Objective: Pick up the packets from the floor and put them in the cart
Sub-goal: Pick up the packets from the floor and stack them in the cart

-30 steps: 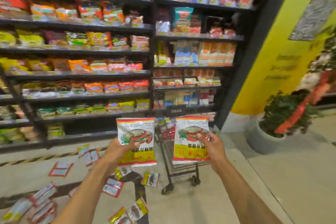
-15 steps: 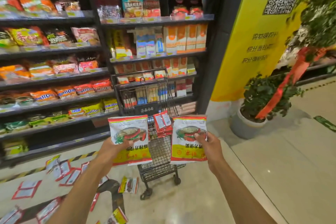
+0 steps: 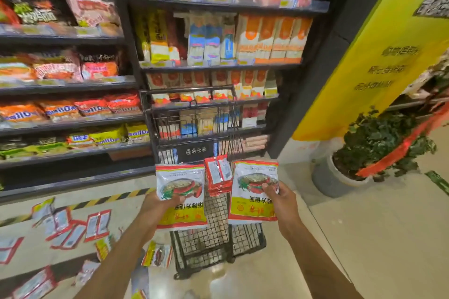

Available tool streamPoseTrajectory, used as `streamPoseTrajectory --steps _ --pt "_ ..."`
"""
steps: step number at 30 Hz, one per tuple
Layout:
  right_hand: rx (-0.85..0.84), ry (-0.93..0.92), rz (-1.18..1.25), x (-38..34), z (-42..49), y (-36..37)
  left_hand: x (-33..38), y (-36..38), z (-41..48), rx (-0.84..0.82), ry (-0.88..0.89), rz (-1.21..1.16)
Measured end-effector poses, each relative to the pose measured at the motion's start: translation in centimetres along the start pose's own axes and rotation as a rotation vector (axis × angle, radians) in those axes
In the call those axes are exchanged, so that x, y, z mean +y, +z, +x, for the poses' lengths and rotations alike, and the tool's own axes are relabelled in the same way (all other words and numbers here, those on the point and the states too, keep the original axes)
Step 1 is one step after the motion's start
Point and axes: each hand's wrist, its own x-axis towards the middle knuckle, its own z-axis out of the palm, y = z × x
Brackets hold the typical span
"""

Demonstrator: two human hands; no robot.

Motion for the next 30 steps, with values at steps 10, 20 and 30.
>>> streamPoseTrajectory --steps 10,20,30 --pt "-0.075 0.106 -0.150 2.0 12.0 7.7 -0.7 0.3 10.7 0.119 -0.176 0.005" --pt "-0.147 0.113 -0.411 6.8 27.9 13.7 -0.1 2.0 24.8 0.236 -0.327 0.099" --pt "-0.141 0.157 -0.729 17.9 41.1 20.8 -8.2 3.2 40.5 0.324 -0.409 0.128"
